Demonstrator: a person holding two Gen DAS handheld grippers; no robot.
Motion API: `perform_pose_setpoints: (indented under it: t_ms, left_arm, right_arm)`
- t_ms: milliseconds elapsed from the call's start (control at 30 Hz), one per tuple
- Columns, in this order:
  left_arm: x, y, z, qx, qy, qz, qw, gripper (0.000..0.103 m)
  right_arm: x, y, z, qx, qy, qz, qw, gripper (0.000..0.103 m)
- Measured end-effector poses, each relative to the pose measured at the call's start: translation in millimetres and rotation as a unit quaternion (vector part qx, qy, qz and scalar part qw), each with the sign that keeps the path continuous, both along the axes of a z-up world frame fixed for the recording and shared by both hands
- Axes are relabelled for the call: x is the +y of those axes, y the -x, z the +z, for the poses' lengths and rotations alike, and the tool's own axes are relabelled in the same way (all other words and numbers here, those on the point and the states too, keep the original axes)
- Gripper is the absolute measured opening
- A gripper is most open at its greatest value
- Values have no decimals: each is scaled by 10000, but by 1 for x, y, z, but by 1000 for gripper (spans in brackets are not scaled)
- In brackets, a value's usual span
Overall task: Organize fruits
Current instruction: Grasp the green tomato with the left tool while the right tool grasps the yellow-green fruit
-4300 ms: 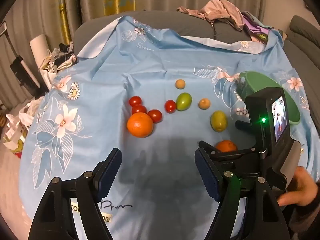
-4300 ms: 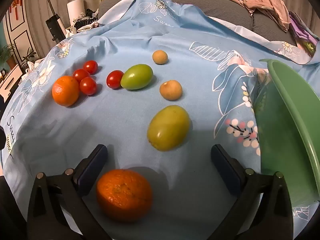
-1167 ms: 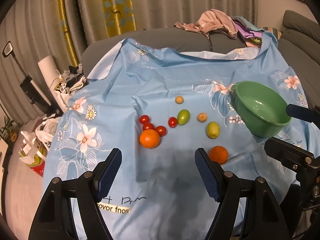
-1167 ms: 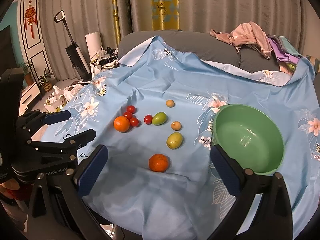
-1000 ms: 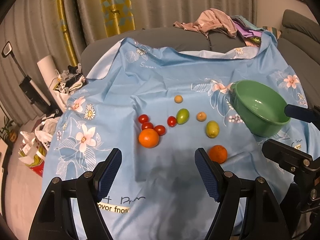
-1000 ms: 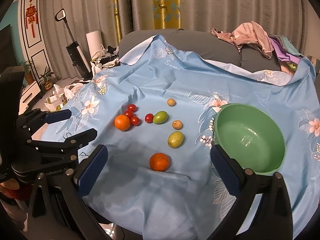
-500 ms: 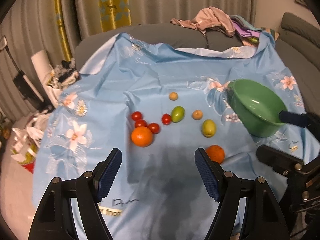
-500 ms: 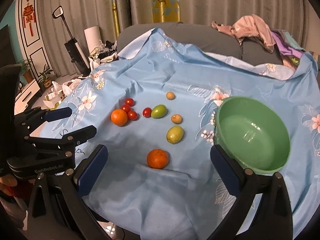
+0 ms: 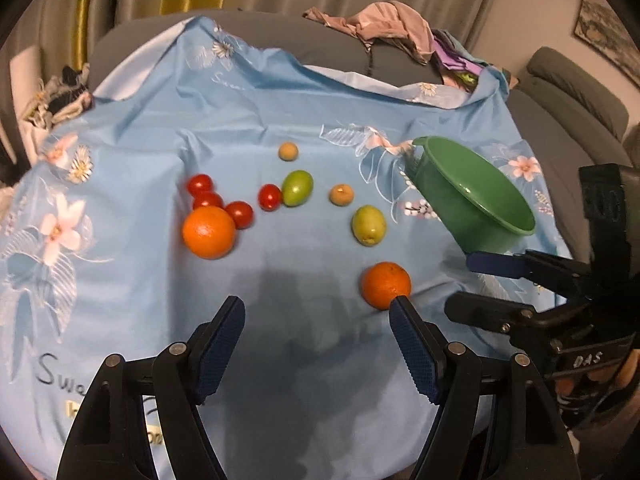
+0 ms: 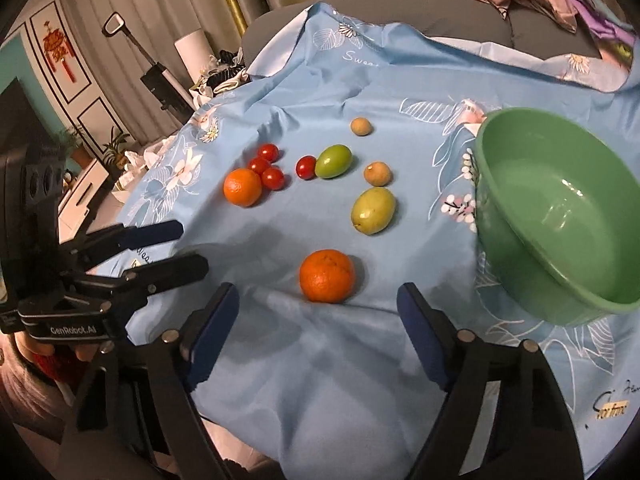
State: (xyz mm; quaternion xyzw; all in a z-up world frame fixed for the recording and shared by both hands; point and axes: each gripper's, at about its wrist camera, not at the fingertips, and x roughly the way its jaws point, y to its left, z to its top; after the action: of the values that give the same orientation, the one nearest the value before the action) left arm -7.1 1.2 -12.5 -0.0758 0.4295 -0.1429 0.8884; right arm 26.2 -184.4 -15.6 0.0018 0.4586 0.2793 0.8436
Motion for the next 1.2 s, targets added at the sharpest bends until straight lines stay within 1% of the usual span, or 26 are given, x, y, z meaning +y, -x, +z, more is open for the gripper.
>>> perform_pose_setpoints:
  t_ms: [100,133,200,300,367,467,500,533,600,700,767,800,833,867,967,1033,1200]
  left_arm:
    - [2,-5,-4,52,123,-31,9999,75]
    - [3,-8,-6,82,161,-35,9998,73]
    - [4,-15,-10,144,223,-40,9996,71]
    - [0,-24,-11,136,124,-67,9998,70]
    - [-2,-33,-10,62,67,-123,9999,66]
    - [-6,-53,-9,-7,-74,-173,9998,63]
    - [-7,-58,-9,-38,-101,-199,9997,59]
    - [-8,-67,-8,-74,-110,-280,9995,54]
    - [-9,-79,-8,-96,-129,-378,9992,53]
    - [-11,-100,-9,-129,-253,-450,9986,53]
    - [-13,-114,-10,-153,-307,-530,9980,53]
    - [-15,-120,-11,-148,-373,-550,9977,50]
    - [-18,-129,-14,-96,-511,-584,9969,43]
    - [-21,-136,-18,-45,-573,-660,9962,41]
    - [-28,-147,-27,44,-804,-744,9940,41]
    - [-31,-153,-34,136,-875,-805,9928,41]
    - [-40,-162,-46,268,-1114,-937,9890,41]
  right_arm:
    - [0,-5,-7,77,-9,19,10000,73]
    - [1,-7,-10,114,-17,49,9999,70]
    - [3,-11,-14,134,-19,75,9999,68]
    - [6,-23,-17,130,-21,-22,9999,68]
    - [8,-32,-17,79,64,-153,9998,67]
    - [11,-48,-21,141,97,-311,9994,67]
    - [12,-53,-23,166,120,-346,9992,67]
    - [13,-58,-26,199,152,-383,9990,65]
    - [16,-70,-32,296,182,-422,9985,61]
    - [20,-82,-39,363,276,-477,9978,57]
    - [21,-88,-42,385,324,-475,9976,52]
    - [22,-91,-45,420,357,-470,9974,50]
    - [23,-94,-48,464,382,-465,9971,47]
    - [23,-95,-49,488,405,-466,9969,46]
    - [23,-101,-52,515,438,-470,9966,45]
    - [22,-104,-53,535,449,-471,9964,44]
    - [24,-107,-53,487,507,-423,9966,45]
